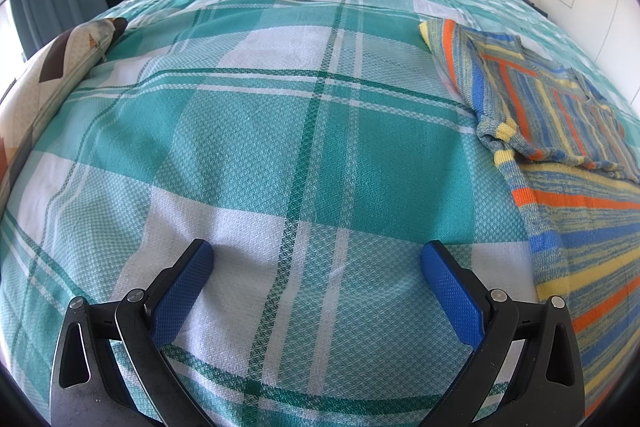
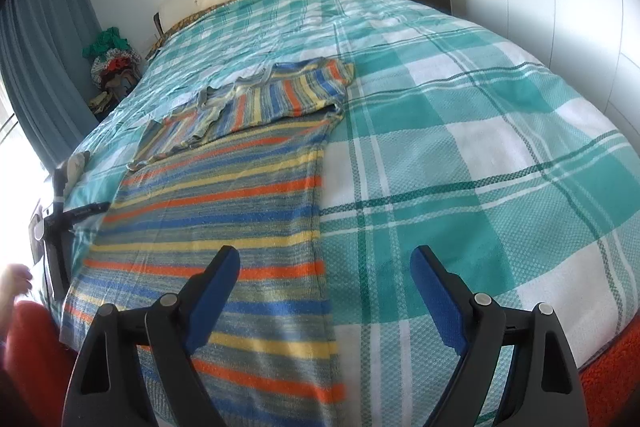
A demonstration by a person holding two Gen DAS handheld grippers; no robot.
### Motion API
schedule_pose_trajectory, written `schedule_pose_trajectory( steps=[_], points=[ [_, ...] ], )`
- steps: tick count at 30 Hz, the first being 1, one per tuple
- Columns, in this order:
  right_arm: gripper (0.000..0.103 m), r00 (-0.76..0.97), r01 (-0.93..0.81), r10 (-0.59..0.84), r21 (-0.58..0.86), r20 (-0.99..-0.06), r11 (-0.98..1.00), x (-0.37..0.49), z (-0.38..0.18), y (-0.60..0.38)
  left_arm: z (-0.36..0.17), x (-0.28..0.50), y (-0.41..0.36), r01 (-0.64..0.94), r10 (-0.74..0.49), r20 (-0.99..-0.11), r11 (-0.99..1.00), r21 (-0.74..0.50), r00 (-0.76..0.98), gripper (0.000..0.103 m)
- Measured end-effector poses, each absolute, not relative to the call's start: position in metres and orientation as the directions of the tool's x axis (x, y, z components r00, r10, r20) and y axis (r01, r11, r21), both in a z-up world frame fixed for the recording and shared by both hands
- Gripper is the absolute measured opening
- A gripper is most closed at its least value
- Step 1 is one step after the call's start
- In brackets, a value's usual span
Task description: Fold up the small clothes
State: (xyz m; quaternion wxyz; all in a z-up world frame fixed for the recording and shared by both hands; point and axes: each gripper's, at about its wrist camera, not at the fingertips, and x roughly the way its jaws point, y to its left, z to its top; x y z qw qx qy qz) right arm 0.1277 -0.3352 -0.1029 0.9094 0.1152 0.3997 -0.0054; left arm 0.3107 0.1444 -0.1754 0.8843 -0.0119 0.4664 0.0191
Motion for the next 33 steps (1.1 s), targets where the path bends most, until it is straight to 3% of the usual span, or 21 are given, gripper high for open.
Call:
schedule_pose_trajectory(
  steps=[26,29,33],
  points=[
    [0.087,0.639,0.094,0.038,0.128,-0.768,0.987,0.130,-0.112,-0.325,-0.174,0.313,0.148,-0.046,0.012,-0.834,0.999,-0.016,0.551,0.103],
    [0.087,0.624,0.073,0.086,0.167,-0.777,0.983,0.134,-0.103,-0.334,-0.158,0.306,0.154,-0.063,-0.035,-0.892,0.996,-0.071,0.450,0.100],
    [0.087,0.580,0.009,0.137,0.174,-0.803,0.985,0.126,-0.075,-0.360,-0.120,0.241,0.153,0.081,-0.299,-0.874,0.953,-0.290,0.384,0.097]
  ],
)
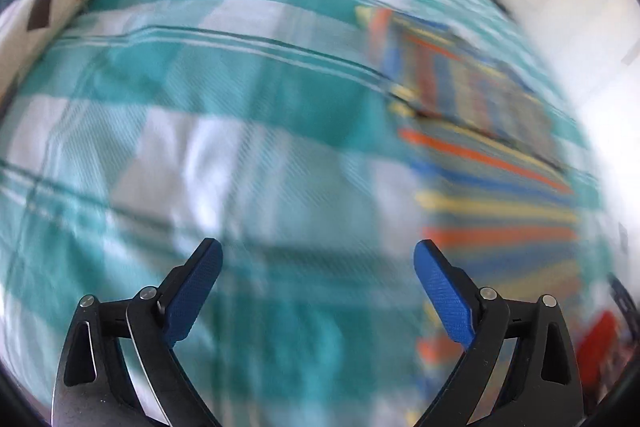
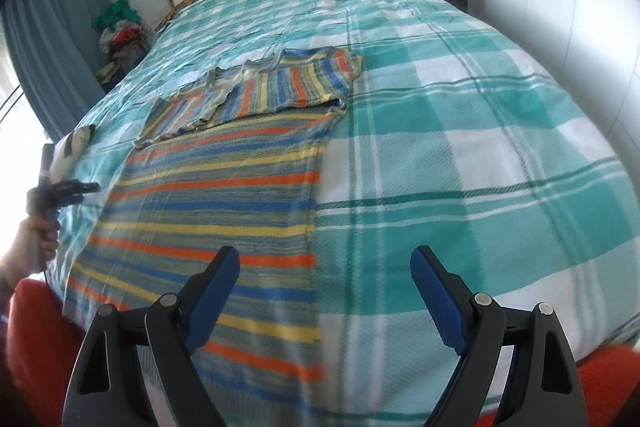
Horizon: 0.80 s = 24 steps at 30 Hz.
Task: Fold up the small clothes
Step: 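Grasp the sweater hem with the left tool while the right tool grasps it too, then lift the hem with both tools and fold it toward the collar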
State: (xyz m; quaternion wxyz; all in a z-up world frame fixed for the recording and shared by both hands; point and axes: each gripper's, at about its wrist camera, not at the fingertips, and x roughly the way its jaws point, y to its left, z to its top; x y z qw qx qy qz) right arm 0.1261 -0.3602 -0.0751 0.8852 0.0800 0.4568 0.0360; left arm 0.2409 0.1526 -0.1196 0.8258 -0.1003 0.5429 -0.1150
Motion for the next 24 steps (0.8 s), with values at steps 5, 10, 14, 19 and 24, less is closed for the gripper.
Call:
schedule_pose_trajectory(
  steps=[5,10,14,19,24],
  points=[
    [0.087,0.393,-0.035,0.336,0.351,-0.856,0.936,0.109,-0.082,-0.375,-0.121,0.163,0.112,0.262,-0.352,-0.910,0.920,-0.293,0.218,0.090],
    [0.084,0.263,-0.050,0.431,0.434,-0.863,0.899,0.104,-0.110,-0.351,-0.151,0.133,0.057,0.376,-0.238,-0.963,0.910,-0.176,0.124,0.074],
    [0.050,0.115,-0.026,0.422,0.422,-0.899,0.906,0.109,-0.142,-0.331,-0.158,0.122,0.035,0.433,-0.135,-0.983,0.899,-0.069,0.122,0.057],
    [0.006,0.065,0.042,0.512,0.515,-0.857,0.856,0.111,-0.155,-0.330,-0.155,0.119,0.037,0.435,-0.196,-0.977,0.890,-0.140,0.088,0.005],
    [0.006,0.262,0.083,0.654,0.691,-0.710,0.718,0.132,-0.114,-0.357,-0.113,0.160,0.083,0.254,-0.486,-0.859,0.861,-0.440,0.159,0.004]
  ],
)
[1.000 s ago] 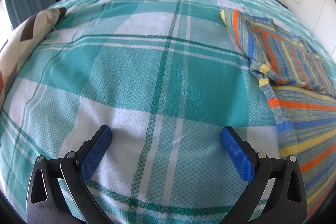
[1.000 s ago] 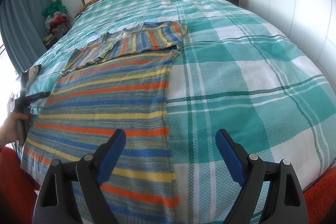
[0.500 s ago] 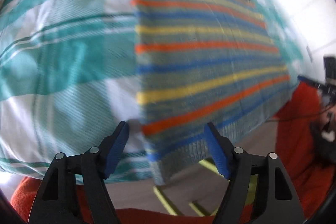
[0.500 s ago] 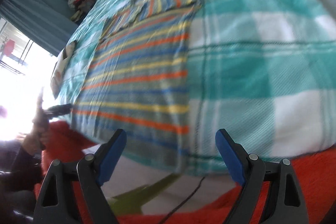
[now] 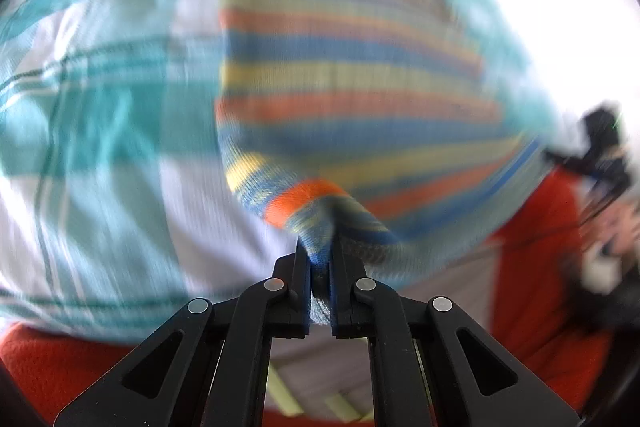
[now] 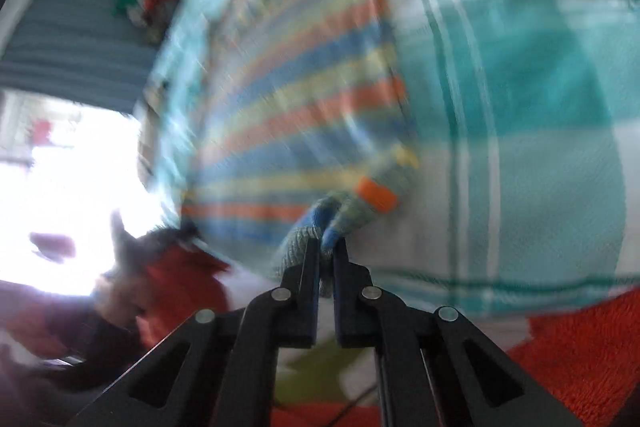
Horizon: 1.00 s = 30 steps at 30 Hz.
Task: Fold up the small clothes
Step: 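Lift the hem with both tools and fold it toward the collar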
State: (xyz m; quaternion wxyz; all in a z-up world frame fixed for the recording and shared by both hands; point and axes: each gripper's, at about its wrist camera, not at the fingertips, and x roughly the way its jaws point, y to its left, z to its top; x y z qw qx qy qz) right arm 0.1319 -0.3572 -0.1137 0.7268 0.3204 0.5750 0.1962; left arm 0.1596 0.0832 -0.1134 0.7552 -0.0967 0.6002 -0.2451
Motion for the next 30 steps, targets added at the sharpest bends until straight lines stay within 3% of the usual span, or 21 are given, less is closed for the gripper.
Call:
schedule_pose_trajectory(
  steps=[3,9,21,25,26,27,29,30],
  points=[
    [0.006,0.380,0.058,0.653,0.721,-0.656,0.691,0.163,-0.091,-0.369,-0.088,0.207,0.096,0.211,-0.541,-0.800,0.840,-0.500,0.257,0.004],
    [0.006,0.554,0.075,0.559,0.706,-0.617,0.704,0.274,-0.078,-0.394,-0.062,0.329,0.081,0.182,-0.535,-0.744,0.842,-0.508,0.401,0.004],
    [0.005,0.541,0.190,0.511,0.689,-0.668,0.699,0.463,-0.122,-0.438,-0.109,0.489,0.055,0.080,-0.490,-0.797,0.865,-0.496,0.354,0.006],
    [0.011,0.605,0.227,0.522,0.759,-0.601,0.610,0.496,-0.141,-0.458,-0.123,0.530,0.073,-0.045,-0.500,-0.776,0.830,-0.556,0.385,0.012],
    [0.021,0.654,0.254,0.486,0.773,-0.580,0.581,0.498,-0.142,-0.467,-0.122,0.536,0.078,-0.077,-0.498,-0.769,0.818,-0.570,0.401,0.019],
    [0.039,0.689,0.271,0.454,0.782,-0.565,0.561,0.497,-0.139,-0.475,-0.116,0.539,0.086,-0.106,-0.473,-0.765,0.817,-0.566,0.438,0.039],
    [0.041,0.717,0.260,0.412,0.764,-0.562,0.590,0.494,-0.126,-0.479,-0.101,0.531,0.094,-0.106,-0.421,-0.756,0.837,-0.536,0.502,0.071],
    [0.041,0.707,0.227,0.406,0.729,-0.580,0.645,0.492,-0.115,-0.473,-0.094,0.525,0.095,-0.082,-0.408,-0.746,0.849,-0.522,0.527,0.073]
  ],
)
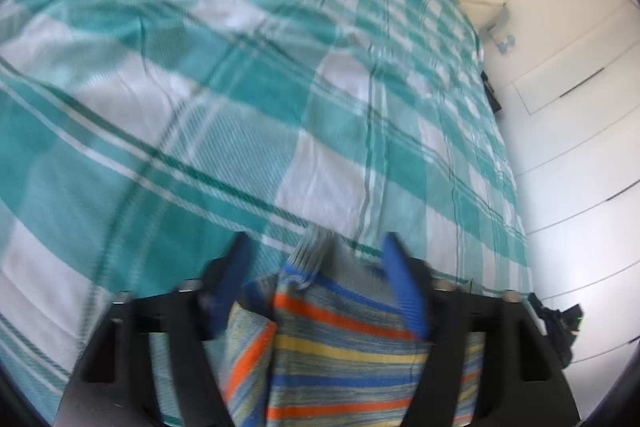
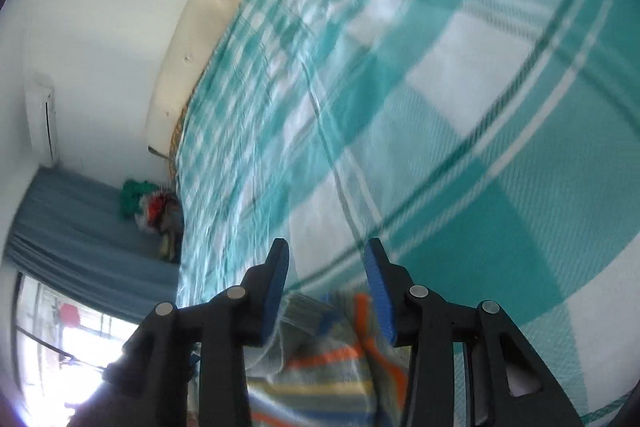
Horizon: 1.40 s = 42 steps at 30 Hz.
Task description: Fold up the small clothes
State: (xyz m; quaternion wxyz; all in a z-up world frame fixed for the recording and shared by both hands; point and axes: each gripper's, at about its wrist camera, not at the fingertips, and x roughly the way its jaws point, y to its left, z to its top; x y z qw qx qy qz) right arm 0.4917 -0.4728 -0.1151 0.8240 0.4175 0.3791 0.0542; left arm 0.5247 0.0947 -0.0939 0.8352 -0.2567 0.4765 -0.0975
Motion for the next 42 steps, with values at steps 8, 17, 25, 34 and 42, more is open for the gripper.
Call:
schedule_pose_trajectory(
  steps=[8,17,25,34,42],
  points=[
    [0.041,0.513,-0.068,0.484,0.528,-0.709,0.846,0.430,-0.095,-0.391,-0.101,0.405,0.038,0.301,-0.460,-0.769,0.885,-0.355,0.444,0.071],
    [0.029,0.350,-0.154,0.286,0.246,-0.892,0.957,0.328,-0.132,-0.365,-0.130,0.314,0.041,0.379,-0.317,-0.888,0.907,-0.182,0.334,0.027],
    [0.041,0.431,-0.198,0.319,0.256,-0.844,0.946,0.336,-0.129,-0.317,-0.127,0.305,0.069,0.117,-0.050,-0.803,0.993,0.025,0.594,0.096],
    [0.074,0.606,0.094,0.061,0.148,-0.793,0.985,0.233,-0.121,-0.367,-0.172,0.302,0.122,-0.101,0.067,-0.811,0.995,0.009,0.581,0.103],
    [0.090,0.602,0.191,-0.053,0.079,-0.797,0.978,0.205,-0.157,-0.373,-0.172,0.305,0.120,-0.102,0.081,-0.814,0.994,0.027,0.575,0.103]
  ],
)
